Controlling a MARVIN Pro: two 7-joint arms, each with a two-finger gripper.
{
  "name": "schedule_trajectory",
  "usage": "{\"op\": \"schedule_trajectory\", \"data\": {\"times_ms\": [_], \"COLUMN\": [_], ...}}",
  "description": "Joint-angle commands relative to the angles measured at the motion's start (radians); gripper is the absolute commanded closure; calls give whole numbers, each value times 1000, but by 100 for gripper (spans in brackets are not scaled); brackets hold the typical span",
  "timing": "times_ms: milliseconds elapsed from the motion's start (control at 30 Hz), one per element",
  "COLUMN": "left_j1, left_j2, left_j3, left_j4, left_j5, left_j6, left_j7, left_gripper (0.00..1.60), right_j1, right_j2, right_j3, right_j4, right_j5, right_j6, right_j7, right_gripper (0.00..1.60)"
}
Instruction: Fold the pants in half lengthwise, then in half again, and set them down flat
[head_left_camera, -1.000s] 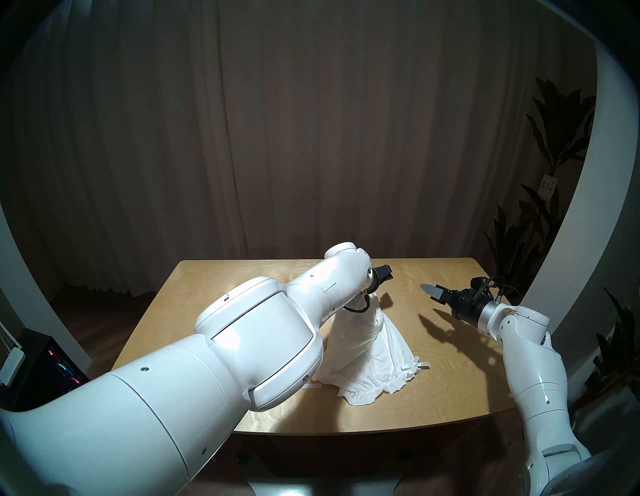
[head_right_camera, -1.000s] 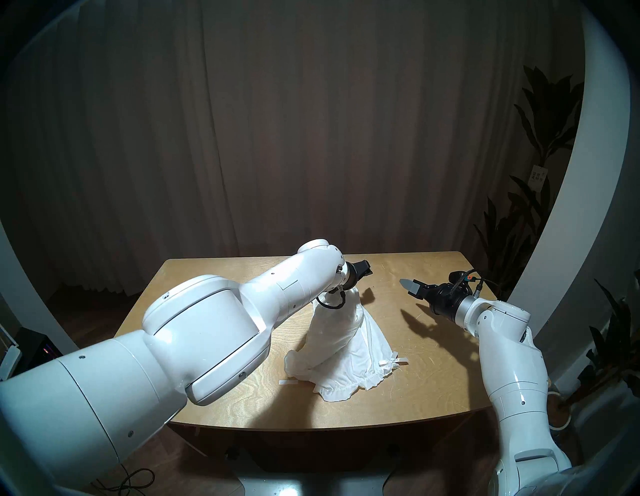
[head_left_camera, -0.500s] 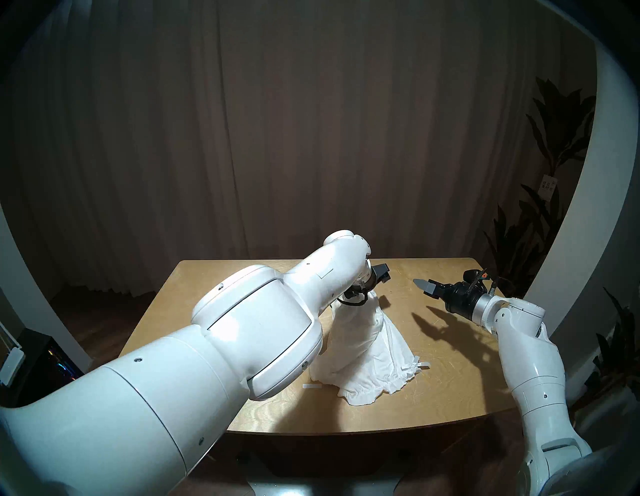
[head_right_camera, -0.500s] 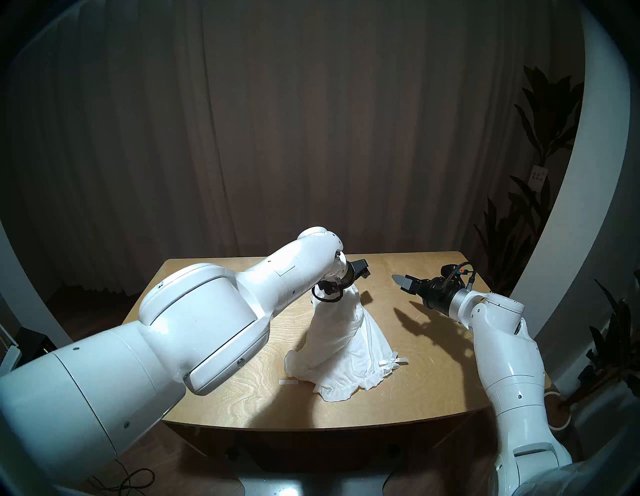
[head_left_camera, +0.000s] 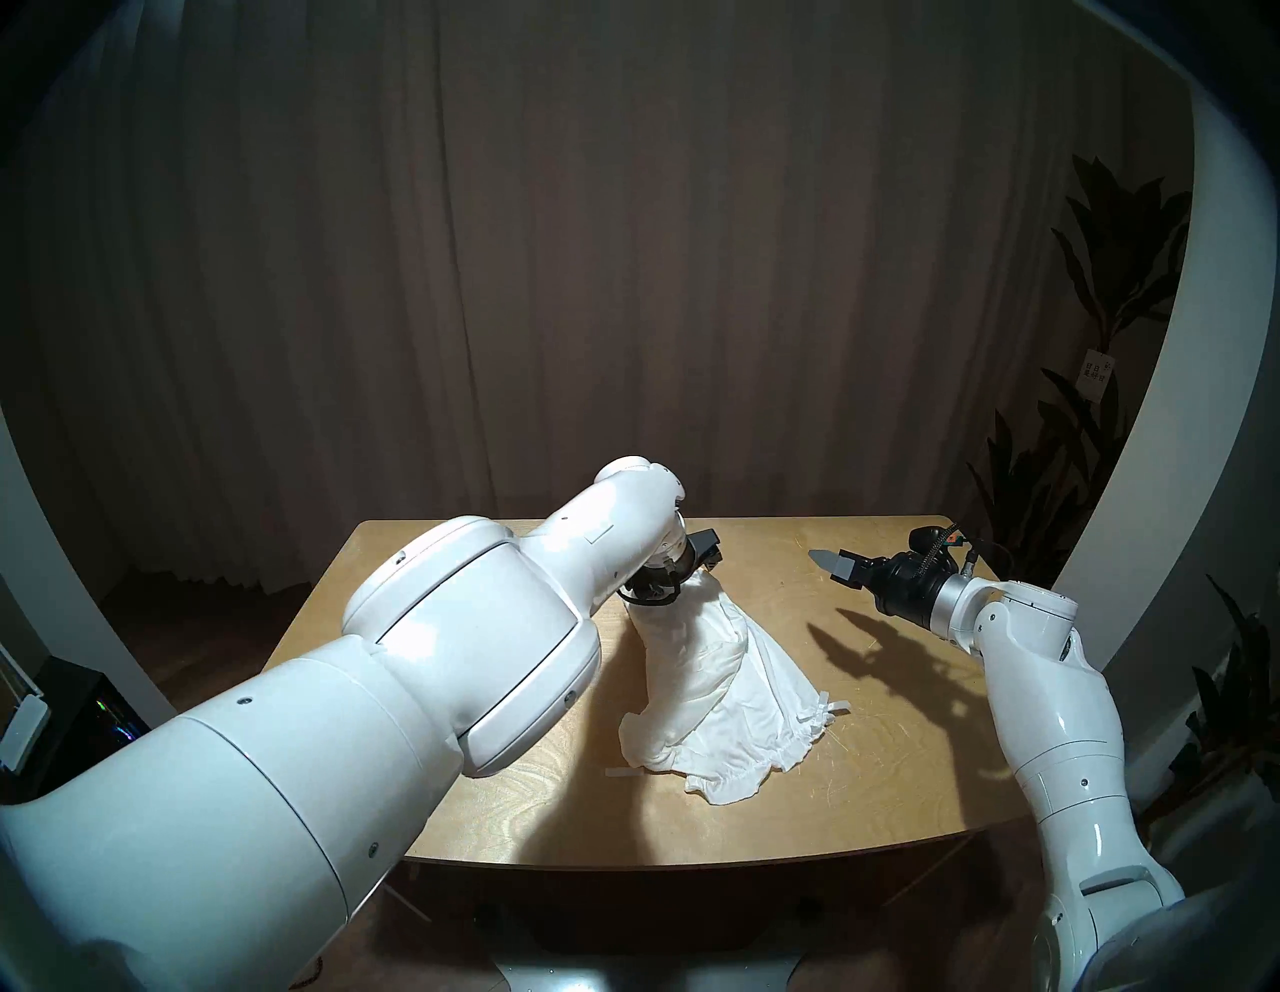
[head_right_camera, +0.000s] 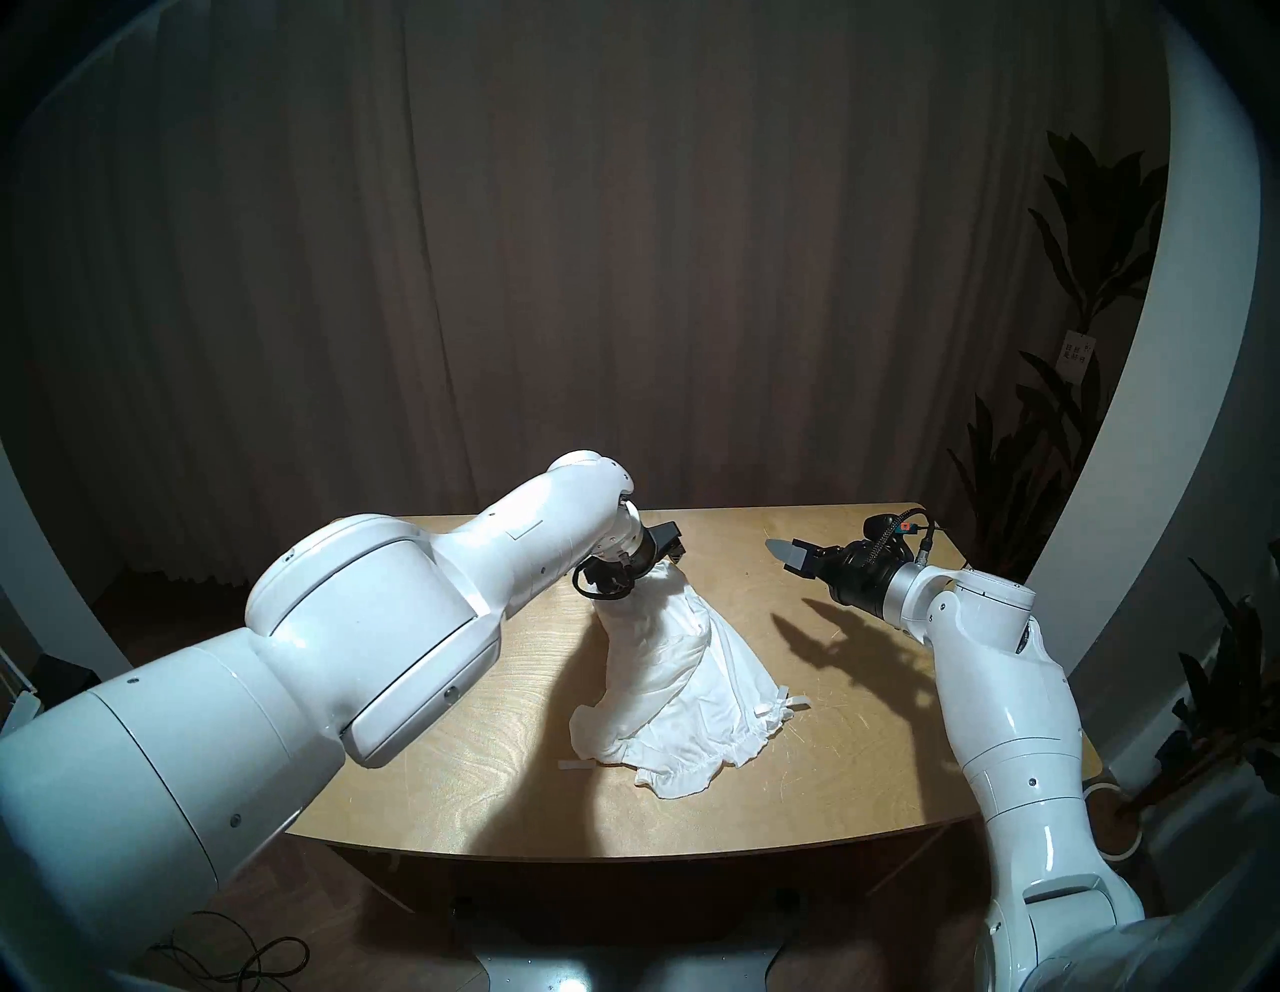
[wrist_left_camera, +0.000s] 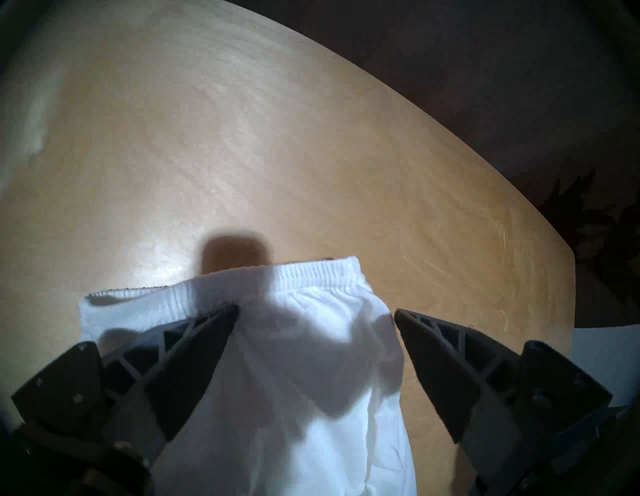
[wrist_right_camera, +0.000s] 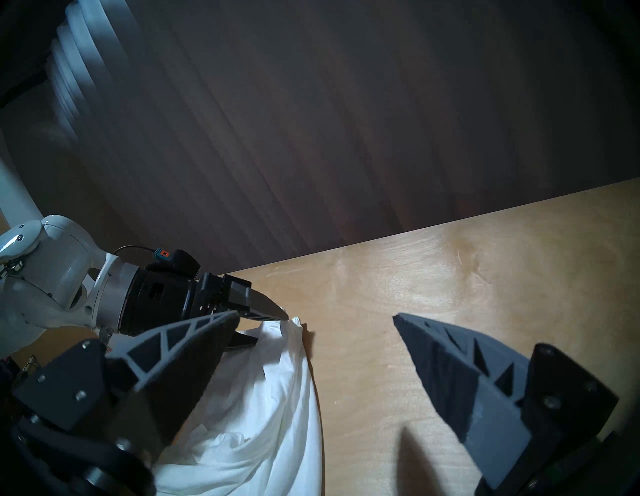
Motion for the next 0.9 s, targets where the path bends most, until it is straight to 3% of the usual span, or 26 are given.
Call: {"op": "schedule_trajectory", "data": {"times_ms": [0,433,867], "left_j1": [-58,-95,-135], "left_j2": [18,-19,59], "left_j3": [-17,-41,-57], "left_j4": [-21,-109,-145], "left_j5": [-15,-43,-48], "left_j6": [23,102,118], "left_j7": [-22,-82,-87], "left_gripper": [0,0,0], "right_j1": [44,59,87], "right_j2": [-9,6,-13], "right_j3": [-21,-25,-63], "right_j4": [-3,37,57], "right_j5": [-7,-22,-34], "right_j6": [-1,-2,3], "right_j7": [-5,-18,-21], "right_gripper": [0,0,0]}}
